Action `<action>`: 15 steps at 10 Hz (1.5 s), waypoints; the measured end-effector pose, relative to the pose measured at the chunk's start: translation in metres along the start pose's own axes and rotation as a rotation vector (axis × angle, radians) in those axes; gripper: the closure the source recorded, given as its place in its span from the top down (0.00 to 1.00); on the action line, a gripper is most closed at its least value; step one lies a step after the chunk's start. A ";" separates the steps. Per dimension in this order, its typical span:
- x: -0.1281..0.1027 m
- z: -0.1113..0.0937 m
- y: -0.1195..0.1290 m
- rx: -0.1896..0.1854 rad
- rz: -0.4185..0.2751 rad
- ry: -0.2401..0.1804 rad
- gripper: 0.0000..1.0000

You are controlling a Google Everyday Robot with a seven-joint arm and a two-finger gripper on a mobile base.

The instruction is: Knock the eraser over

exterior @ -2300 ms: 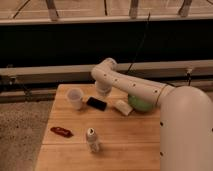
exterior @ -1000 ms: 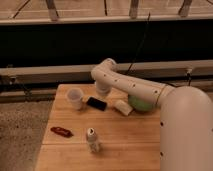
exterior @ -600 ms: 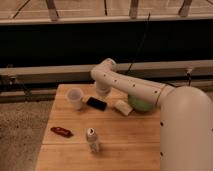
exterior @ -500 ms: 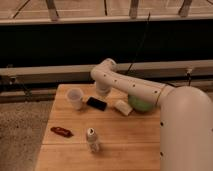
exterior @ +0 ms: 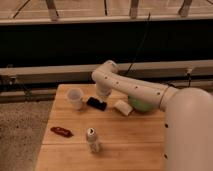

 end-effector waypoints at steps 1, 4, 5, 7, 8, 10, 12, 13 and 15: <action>-0.008 -0.002 0.011 0.004 0.002 -0.007 0.00; -0.027 -0.010 0.035 0.008 -0.003 -0.018 0.00; -0.032 -0.012 0.041 0.004 -0.006 -0.020 0.00; -0.049 -0.018 0.052 -0.009 -0.023 -0.030 0.00; -0.056 -0.020 0.059 -0.018 -0.030 -0.032 0.00; -0.066 -0.025 0.082 -0.041 -0.032 -0.038 0.00; -0.073 -0.027 0.106 -0.058 -0.023 -0.052 0.00; -0.077 -0.028 0.121 -0.063 -0.016 -0.064 0.00; -0.086 -0.032 0.139 -0.061 -0.012 -0.079 0.00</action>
